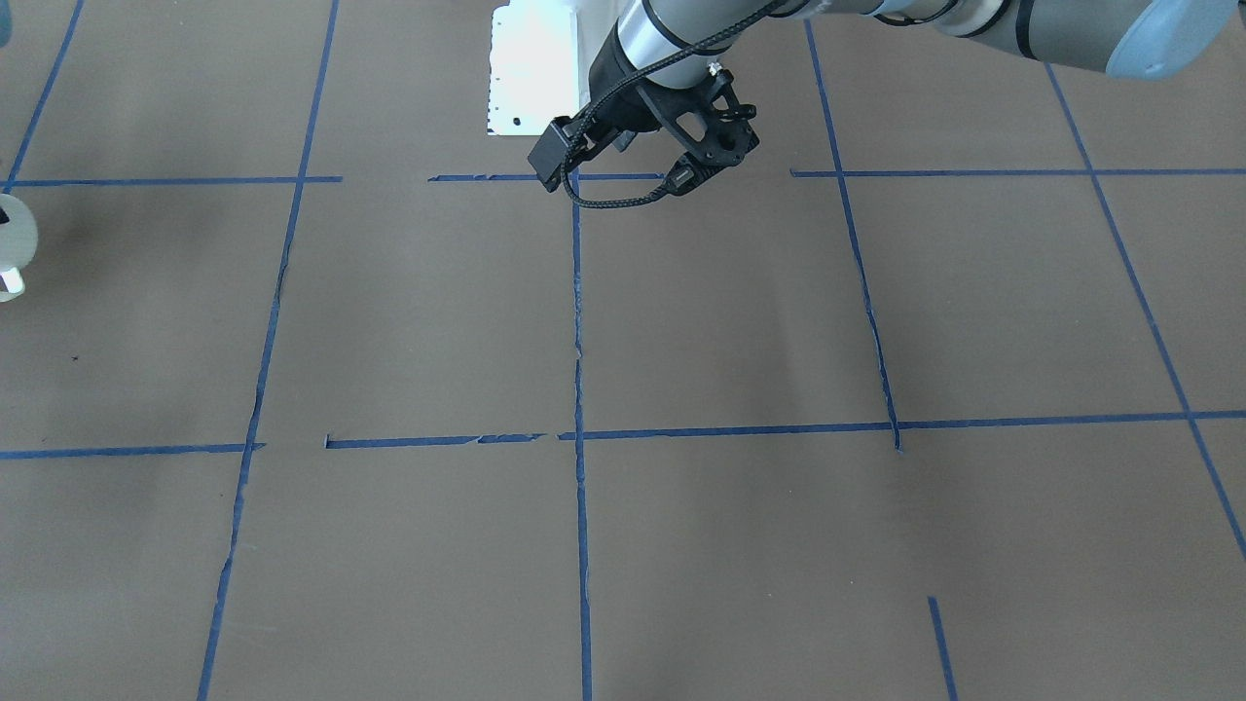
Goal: Left arm hands cup to right arm to dump lemon
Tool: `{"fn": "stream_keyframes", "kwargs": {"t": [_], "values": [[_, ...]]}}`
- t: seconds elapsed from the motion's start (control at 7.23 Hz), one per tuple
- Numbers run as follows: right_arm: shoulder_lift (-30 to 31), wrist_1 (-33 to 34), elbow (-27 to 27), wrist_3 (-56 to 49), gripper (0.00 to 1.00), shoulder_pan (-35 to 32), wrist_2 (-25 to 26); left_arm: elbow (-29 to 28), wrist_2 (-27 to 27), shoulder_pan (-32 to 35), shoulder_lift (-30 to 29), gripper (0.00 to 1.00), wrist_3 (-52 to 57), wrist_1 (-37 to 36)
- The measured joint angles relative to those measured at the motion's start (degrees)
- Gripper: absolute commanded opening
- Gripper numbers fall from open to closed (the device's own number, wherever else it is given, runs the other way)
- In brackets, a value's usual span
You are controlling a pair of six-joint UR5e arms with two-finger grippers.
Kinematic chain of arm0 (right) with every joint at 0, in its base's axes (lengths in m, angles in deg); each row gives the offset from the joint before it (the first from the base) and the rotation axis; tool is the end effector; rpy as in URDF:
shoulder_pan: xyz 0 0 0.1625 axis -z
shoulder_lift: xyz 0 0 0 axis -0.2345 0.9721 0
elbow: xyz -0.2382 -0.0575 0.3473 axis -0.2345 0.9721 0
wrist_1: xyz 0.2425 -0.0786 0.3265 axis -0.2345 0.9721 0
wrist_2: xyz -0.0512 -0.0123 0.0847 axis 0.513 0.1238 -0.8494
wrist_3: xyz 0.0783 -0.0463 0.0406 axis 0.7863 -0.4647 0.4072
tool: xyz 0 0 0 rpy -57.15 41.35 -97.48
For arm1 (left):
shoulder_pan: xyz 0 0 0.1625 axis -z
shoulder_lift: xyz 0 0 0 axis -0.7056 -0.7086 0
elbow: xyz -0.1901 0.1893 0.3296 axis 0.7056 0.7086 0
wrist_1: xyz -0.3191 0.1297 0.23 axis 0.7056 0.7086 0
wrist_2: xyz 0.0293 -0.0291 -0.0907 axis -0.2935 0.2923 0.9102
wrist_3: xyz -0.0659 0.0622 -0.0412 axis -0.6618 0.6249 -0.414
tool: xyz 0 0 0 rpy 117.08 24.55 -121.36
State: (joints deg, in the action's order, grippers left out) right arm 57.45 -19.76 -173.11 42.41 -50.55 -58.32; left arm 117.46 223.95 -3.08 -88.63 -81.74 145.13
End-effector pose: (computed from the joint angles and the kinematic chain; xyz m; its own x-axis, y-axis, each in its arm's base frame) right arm -0.0581 -0.3513 0.5338 0.3656 -0.0874 0.9266 -0.6210 0.7187 0.3129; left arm 0.4209 -0.4600 0.0474 0.3768 -0.6522 -0.6578 0.1604 0.7453 -0.6471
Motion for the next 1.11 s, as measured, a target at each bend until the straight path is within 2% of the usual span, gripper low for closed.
{"fn": "stream_keyframes", "kwargs": {"t": [0.14, 0.28, 0.69, 1.11], "values": [[0.0, -5.5, 4.9, 5.4, 0.41, -4.3, -3.9, 0.0, -0.1, 0.1, 0.0, 1.0, 0.0, 0.0], [0.0, -11.0, 9.3, 11.5, 0.42, -7.3, -5.7, 0.1, -0.1, 0.3, 0.0, 1.0, 0.0, 0.0], [0.0, -26.9, 22.7, 31.5, 0.42, -15.1, -6.8, 0.6, -0.1, 0.9, 0.0, 1.0, -0.1, -0.1], [-0.7, -34.1, 28.0, 53.5, 0.45, -20.1, -6.7, 0.7, -0.2, 1.4, 0.2, 1.0, 0.0, -0.1]]}}
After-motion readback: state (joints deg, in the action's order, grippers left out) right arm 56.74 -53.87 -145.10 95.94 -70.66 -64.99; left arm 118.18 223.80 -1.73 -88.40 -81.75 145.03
